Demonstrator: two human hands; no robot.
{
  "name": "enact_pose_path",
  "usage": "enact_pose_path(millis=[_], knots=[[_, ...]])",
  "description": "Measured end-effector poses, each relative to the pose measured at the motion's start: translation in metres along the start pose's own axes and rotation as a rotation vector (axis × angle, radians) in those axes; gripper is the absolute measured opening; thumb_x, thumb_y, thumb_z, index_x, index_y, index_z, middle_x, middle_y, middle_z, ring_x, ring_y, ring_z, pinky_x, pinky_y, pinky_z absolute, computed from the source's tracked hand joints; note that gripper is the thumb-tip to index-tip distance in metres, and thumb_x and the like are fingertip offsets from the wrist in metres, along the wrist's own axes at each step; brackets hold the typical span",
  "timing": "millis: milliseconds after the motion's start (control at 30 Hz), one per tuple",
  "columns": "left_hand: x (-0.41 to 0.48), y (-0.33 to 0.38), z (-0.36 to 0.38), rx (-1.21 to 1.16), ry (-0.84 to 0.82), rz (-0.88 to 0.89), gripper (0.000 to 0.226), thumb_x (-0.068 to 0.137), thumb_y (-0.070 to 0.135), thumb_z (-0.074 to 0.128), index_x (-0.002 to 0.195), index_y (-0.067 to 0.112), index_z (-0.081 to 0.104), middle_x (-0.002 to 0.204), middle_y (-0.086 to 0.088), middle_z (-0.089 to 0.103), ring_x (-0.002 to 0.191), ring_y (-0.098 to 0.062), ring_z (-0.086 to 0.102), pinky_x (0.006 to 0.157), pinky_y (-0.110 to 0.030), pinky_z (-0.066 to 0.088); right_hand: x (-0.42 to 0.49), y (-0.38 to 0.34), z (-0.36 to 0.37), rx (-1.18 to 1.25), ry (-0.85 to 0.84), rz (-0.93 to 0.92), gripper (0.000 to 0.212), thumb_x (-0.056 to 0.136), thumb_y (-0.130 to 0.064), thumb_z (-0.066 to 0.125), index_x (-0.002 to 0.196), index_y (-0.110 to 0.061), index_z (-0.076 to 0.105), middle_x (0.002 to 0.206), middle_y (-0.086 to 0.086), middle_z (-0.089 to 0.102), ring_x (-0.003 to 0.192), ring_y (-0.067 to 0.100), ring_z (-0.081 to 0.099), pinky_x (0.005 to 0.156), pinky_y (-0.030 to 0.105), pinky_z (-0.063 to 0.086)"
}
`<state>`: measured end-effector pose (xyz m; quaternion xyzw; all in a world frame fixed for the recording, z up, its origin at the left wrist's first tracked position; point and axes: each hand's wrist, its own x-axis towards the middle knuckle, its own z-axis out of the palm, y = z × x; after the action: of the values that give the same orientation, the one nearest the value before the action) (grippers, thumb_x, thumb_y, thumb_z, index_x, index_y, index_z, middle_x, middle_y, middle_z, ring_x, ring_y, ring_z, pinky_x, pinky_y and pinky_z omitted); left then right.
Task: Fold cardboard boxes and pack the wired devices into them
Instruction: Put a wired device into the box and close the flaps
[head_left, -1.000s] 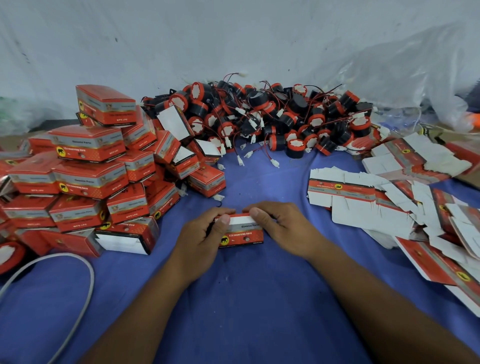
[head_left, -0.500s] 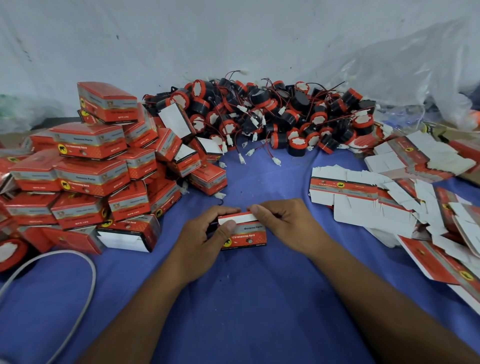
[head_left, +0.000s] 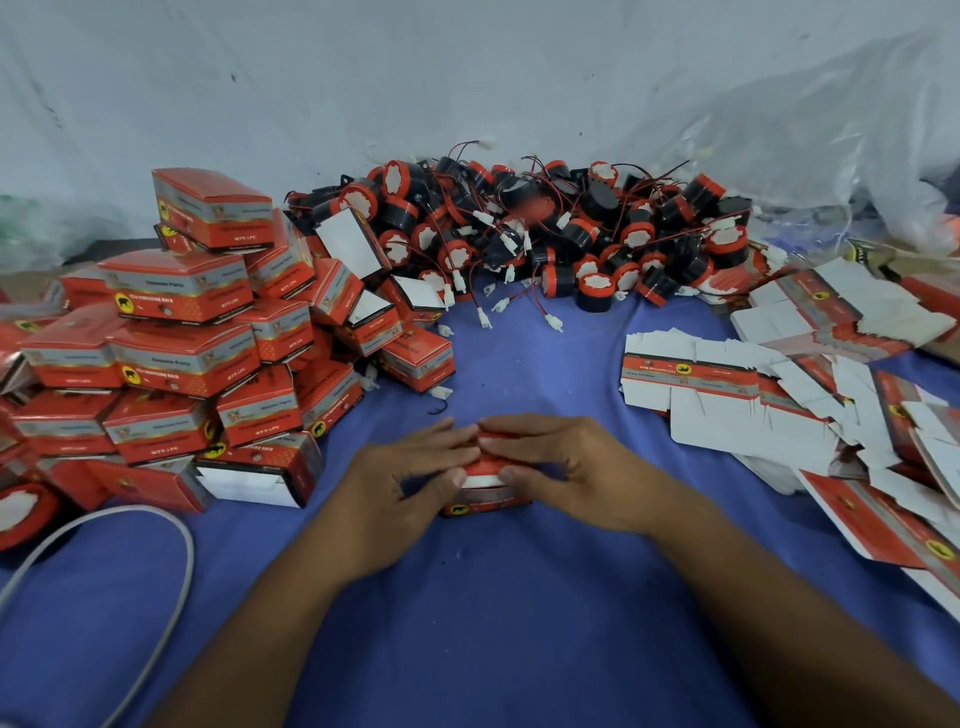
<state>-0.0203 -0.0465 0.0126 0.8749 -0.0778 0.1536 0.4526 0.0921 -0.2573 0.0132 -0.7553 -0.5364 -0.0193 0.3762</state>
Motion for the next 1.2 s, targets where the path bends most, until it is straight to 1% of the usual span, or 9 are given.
enact_pose_path(millis=[133,233,333,467,600,733,867,1033,1200], knots=[[-0.005,0.001,-0.001,0.15,-0.023,0.057,0.032,0.092,0.013,0.066,0.124,0.015,0.067,0.138,0.016,0.052,0.14,0.002,0.037,0.112,-0.013,0.031,-0.005,0.0,0.005,-0.022,-0.05,0.059,0.039,0.101,-0.028,0.057,0.137,-0.013,0.061,0.153,0.003,0.047,0.137,0.012,0.049,0.11,0.036,0.044],[-0.007,0.004,0.001,0.279,-0.014,0.186,0.032,0.093,0.012,0.066,0.125,0.009,0.066,0.138,0.008,0.053,0.14,-0.012,0.039,0.115,-0.019,0.031,-0.012,0.0,0.007,-0.067,-0.09,0.054,0.051,0.102,-0.042,0.052,0.146,-0.018,0.051,0.161,-0.001,0.034,0.143,0.01,0.04,0.115,0.035,0.039],[-0.014,-0.001,0.005,0.327,-0.021,0.271,0.04,0.095,0.023,0.063,0.13,0.004,0.061,0.143,-0.001,0.05,0.141,-0.022,0.04,0.115,-0.027,0.034,-0.021,0.002,0.011,-0.191,-0.086,-0.022,0.054,0.102,-0.037,0.055,0.152,-0.021,0.042,0.164,0.001,0.027,0.146,0.014,0.036,0.116,0.034,0.037],[-0.019,-0.01,0.01,0.312,-0.006,0.283,0.05,0.092,0.012,0.063,0.139,0.005,0.046,0.149,-0.005,0.044,0.143,-0.02,0.035,0.116,-0.031,0.031,-0.017,0.003,0.014,-0.134,-0.014,0.008,0.048,0.102,-0.03,0.058,0.147,-0.017,0.05,0.158,0.003,0.038,0.142,0.015,0.042,0.112,0.037,0.043],[-0.015,-0.008,0.01,0.025,0.152,0.054,0.044,0.089,0.02,0.064,0.131,0.023,0.054,0.139,0.019,0.049,0.134,0.005,0.041,0.109,-0.021,0.039,-0.015,0.004,0.014,-0.076,0.071,0.037,0.041,0.1,-0.029,0.057,0.136,-0.01,0.061,0.149,0.007,0.049,0.136,0.017,0.049,0.106,0.04,0.047],[-0.014,-0.013,0.012,0.207,0.188,0.221,0.028,0.086,0.009,0.073,0.114,0.005,0.069,0.131,0.006,0.055,0.129,-0.011,0.049,0.107,-0.023,0.043,-0.014,0.004,0.014,-0.253,0.053,-0.066,0.039,0.1,-0.023,0.06,0.136,-0.007,0.061,0.154,0.012,0.044,0.144,0.029,0.04,0.114,0.047,0.039],[-0.013,-0.017,0.012,0.363,0.131,0.352,0.03,0.092,0.022,0.058,0.108,0.002,0.074,0.133,-0.003,0.058,0.132,-0.019,0.049,0.111,-0.028,0.04,-0.013,0.0,0.017,-0.4,-0.014,-0.178,0.042,0.102,-0.027,0.055,0.141,-0.012,0.056,0.155,0.011,0.043,0.146,0.028,0.034,0.122,0.043,0.027],[-0.014,-0.026,0.015,0.323,-0.017,0.239,0.049,0.093,0.028,0.062,0.136,0.007,0.054,0.151,0.002,0.043,0.147,-0.012,0.029,0.116,-0.027,0.031,-0.01,-0.003,0.019,-0.336,-0.051,-0.074,0.043,0.097,-0.019,0.064,0.14,-0.014,0.059,0.153,0.012,0.044,0.138,0.036,0.041,0.118,0.043,0.032],[-0.006,-0.017,0.01,0.093,0.068,0.119,0.03,0.095,0.023,0.064,0.124,0.026,0.059,0.134,0.015,0.057,0.126,0.0,0.052,0.105,-0.023,0.043,-0.011,-0.007,0.017,-0.172,0.069,0.011,0.047,0.092,-0.024,0.073,0.135,-0.009,0.06,0.145,0.007,0.05,0.131,0.019,0.051,0.109,0.036,0.043]])
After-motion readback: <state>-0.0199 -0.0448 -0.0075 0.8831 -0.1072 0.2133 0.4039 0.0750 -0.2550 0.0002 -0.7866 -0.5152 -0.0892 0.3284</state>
